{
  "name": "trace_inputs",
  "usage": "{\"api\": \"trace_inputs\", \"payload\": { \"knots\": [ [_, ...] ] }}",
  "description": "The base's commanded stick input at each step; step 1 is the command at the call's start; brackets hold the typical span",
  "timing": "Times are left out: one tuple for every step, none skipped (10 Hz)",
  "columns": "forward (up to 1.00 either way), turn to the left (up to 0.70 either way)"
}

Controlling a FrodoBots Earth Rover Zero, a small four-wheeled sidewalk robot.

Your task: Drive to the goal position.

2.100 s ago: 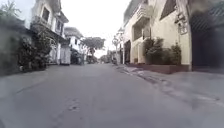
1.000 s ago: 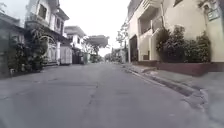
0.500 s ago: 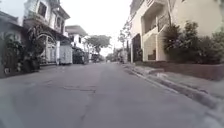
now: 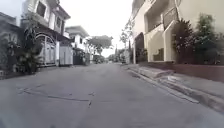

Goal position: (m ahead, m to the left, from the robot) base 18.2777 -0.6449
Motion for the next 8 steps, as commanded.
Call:
{"api": "trace_inputs", "payload": {
  "knots": [
    [1.0, 0.46],
    [1.0, 0.39],
    [1.0, 0.06],
    [1.0, 0.06],
    [1.0, 0.06],
    [1.0, 0.06],
    [1.0, 0.06],
    [1.0, -0.01]
  ]
}}
